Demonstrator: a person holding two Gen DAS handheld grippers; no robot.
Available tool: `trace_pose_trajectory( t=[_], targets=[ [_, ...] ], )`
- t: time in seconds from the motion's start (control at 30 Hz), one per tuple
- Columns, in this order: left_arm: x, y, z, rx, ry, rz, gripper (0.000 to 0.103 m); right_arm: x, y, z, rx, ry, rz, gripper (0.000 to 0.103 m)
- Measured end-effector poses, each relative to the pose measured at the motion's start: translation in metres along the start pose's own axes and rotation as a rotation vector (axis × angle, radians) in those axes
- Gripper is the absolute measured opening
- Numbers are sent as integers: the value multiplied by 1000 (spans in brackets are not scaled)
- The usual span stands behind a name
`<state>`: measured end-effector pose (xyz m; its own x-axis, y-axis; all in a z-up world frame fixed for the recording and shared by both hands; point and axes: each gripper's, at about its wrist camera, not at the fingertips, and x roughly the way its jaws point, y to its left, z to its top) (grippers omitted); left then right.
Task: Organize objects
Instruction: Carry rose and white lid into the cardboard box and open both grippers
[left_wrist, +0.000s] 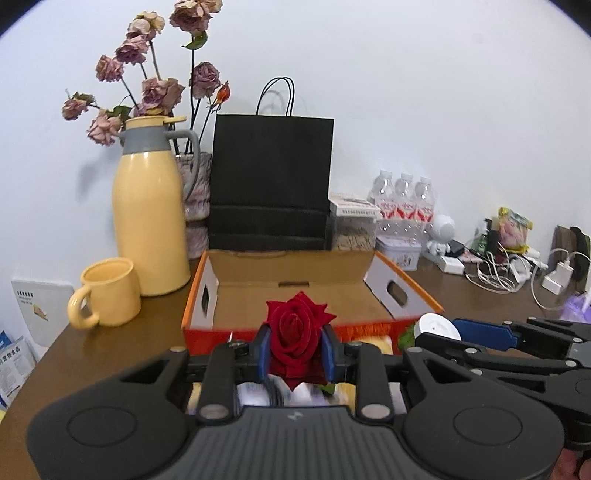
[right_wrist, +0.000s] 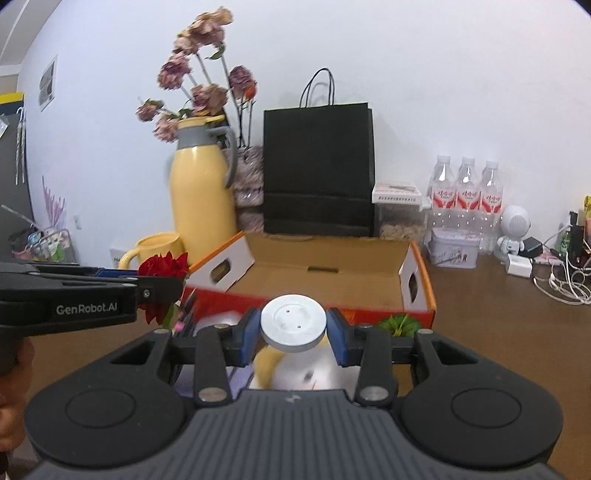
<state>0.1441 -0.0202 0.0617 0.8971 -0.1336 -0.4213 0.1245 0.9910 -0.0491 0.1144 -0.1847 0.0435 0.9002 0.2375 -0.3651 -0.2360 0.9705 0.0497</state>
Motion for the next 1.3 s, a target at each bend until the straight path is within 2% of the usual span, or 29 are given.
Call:
trace_pose_trajectory(
  t=[0.27, 0.43, 0.8, 1.03, 1.1, 1.13, 1.17, 1.2, 1.23, 1.27, 1.3],
  targets=[
    [62, 2, 34, -17, 10, 20, 26, 54, -25, 35, 22, -15, -9, 40],
    [99, 8, 45, -29, 43, 33, 26, 94, -40, 50, 44, 12, -7, 40],
    [157, 19, 53, -20, 114, 61, 26, 150, -54, 56, 55, 75, -30, 40],
    [175, 18, 52, 9, 131, 65, 27, 168, -58, 51, 57, 119, -38, 40],
    [177, 18, 52, 9, 132, 67, 34, 170, -58, 50, 53, 131, -36, 41],
    [177, 18, 52, 6, 133, 69, 46, 171, -58, 50, 51, 140, -38, 43],
    [177, 20, 52, 2, 136, 70, 67, 172, -58, 49, 48, 148, -38, 46],
    [177, 21, 52, -6, 133, 72, 77, 172, -58, 49, 42, 154, -40, 60],
    [177, 23, 53, -13, 126, 101, 87, 171, -57, 48, 38, 154, -48, 67],
    [177, 24, 53, -17, 119, 131, 94, 170, -57, 48, 33, 151, -55, 74],
    [177, 25, 54, -21, 117, 144, 96, 169, -58, 48, 29, 150, -60, 88]
  ],
)
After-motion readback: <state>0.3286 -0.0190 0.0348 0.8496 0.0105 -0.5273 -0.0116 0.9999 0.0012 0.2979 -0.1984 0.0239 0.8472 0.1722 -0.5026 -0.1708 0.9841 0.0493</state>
